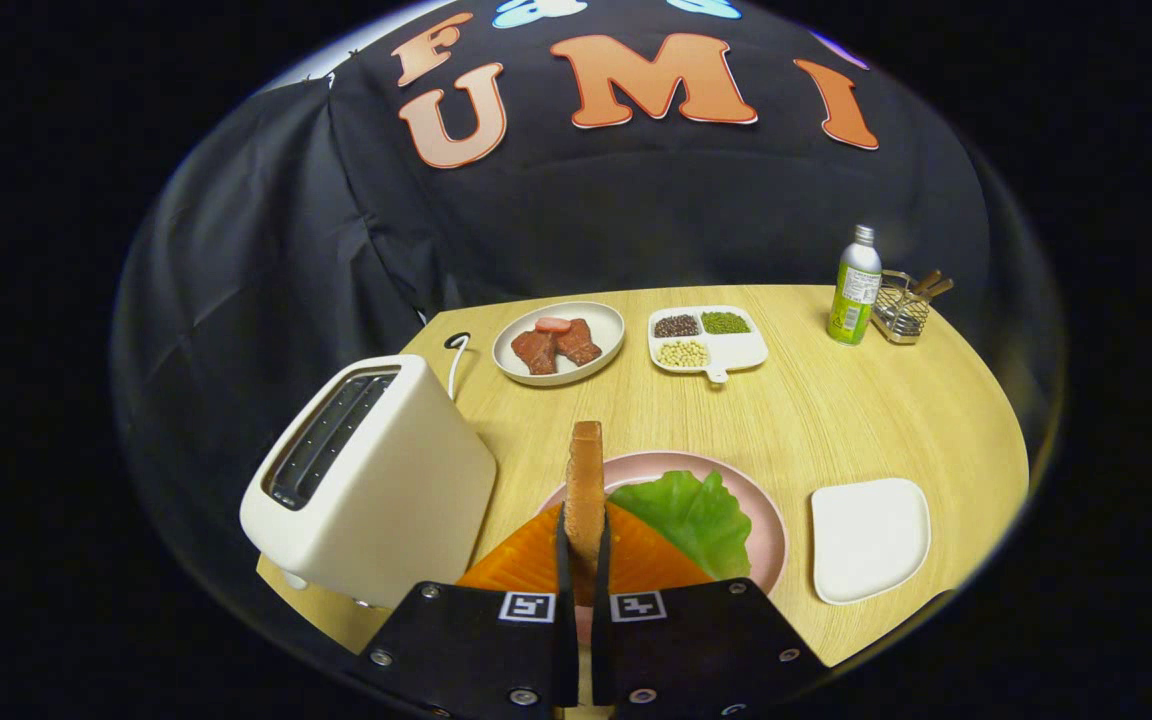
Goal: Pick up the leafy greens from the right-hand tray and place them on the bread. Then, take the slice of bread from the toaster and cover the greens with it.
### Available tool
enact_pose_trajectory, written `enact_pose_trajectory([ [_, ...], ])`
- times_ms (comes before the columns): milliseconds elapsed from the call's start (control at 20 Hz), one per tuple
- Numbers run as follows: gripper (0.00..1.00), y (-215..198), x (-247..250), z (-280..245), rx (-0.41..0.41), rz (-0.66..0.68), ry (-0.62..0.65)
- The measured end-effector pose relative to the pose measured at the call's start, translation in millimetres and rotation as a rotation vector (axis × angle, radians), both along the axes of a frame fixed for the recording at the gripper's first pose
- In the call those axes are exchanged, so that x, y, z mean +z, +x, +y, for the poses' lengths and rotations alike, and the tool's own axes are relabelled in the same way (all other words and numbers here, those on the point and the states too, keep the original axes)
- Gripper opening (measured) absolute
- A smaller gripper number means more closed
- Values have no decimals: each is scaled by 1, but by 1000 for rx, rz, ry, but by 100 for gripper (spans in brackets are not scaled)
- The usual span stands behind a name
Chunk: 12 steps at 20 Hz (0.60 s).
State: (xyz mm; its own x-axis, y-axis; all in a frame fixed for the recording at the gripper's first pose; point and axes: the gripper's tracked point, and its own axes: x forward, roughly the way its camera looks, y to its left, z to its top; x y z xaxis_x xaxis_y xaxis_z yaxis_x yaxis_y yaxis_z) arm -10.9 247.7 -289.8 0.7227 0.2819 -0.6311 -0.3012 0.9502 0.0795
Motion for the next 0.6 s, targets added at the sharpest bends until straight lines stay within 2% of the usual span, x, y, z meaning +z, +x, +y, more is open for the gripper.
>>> enact_pose_trajectory([
  [150, 6, 6, -5, -15, -21, 18, -5],
  [400, 14, 15, -21, -44, -50, 69, -28],
  [500, 19, 18, -28, -55, -65, 95, -38],
  [550, 27, 19, -31, -59, -70, 108, -34],
  [600, 28, 19, -33, -61, -75, 119, -28],
])
